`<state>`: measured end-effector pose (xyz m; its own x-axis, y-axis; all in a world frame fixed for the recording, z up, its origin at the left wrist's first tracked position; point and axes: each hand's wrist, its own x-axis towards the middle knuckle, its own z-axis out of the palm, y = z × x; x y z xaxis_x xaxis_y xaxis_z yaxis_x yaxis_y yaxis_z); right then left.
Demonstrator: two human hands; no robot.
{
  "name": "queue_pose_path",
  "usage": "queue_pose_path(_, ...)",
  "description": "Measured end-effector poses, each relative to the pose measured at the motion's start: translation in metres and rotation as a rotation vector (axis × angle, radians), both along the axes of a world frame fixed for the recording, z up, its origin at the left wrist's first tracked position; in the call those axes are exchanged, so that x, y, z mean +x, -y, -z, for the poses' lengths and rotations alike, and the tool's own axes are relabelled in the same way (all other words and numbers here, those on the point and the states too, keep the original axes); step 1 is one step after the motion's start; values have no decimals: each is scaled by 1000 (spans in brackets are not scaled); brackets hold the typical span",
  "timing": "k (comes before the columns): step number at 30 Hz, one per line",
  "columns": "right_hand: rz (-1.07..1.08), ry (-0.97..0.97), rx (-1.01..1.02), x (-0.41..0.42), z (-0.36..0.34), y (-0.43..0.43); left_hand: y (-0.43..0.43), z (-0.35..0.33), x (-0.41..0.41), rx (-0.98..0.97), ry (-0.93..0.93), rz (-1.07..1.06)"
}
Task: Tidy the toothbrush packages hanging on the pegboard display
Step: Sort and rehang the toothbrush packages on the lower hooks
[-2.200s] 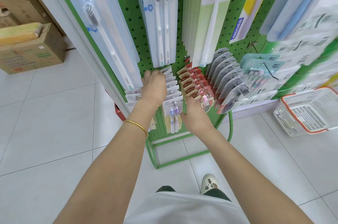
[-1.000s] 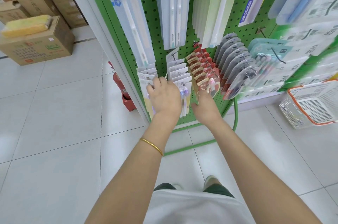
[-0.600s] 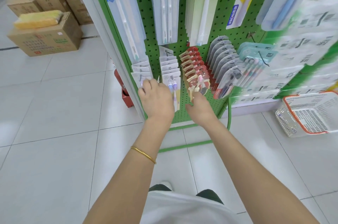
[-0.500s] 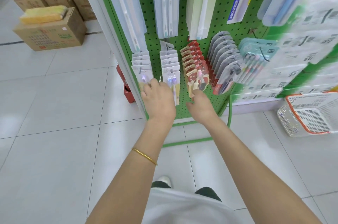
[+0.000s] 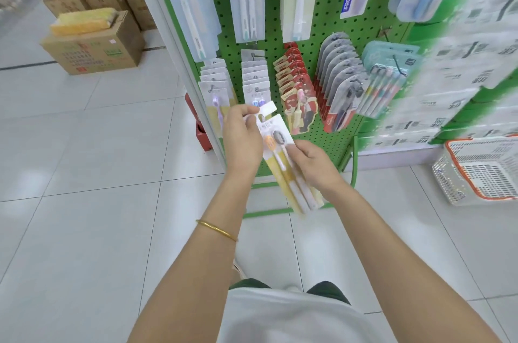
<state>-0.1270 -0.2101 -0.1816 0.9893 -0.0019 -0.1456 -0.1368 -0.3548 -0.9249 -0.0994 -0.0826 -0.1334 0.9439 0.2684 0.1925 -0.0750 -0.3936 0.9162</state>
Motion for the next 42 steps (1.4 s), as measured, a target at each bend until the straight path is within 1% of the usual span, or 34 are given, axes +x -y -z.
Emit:
queue_pose_path(3, -4, 20, 148, -6, -3, -1, 9, 0, 3, -70, 5, -15)
queue_pose_path(8, 95, 39, 376, -15, -10, -12, 22, 13, -1, 59, 111, -17)
queue_pose_path(11, 203, -55, 549, -12, -5, -12, 29, 25, -11, 77, 58, 145)
queue_pose_path(18, 434, -177, 732, 5, 3, 16, 33, 42, -38, 301, -174, 592)
queue_pose_path(25, 557, -147, 821, 23, -9, 35, 30, 31, -30, 556, -389, 873)
queue_pose_path(28, 596, -133, 799, 29, -12, 36, 31, 24, -26, 643, -451, 906)
queue_pose_path(32, 625, -82, 726, 36, -13, 35, 37, 20, -28, 787, -503, 869)
queue_pose_path(35, 602, -67, 745, 36, -10, 31, 41, 23, -27, 769, -520, 853)
queue_pose_path(39, 462, -98, 951, 36, -10, 31, 39, 27, -16, 579, -656, 898)
queue_pose_path(40, 424, -109, 945, 37, -10, 32, 38, 28, -13, 522, -677, 905)
queue_pose_path(42, 402, -110, 863, 39, -10, 32, 35, 31, -8, 387, -694, 892)
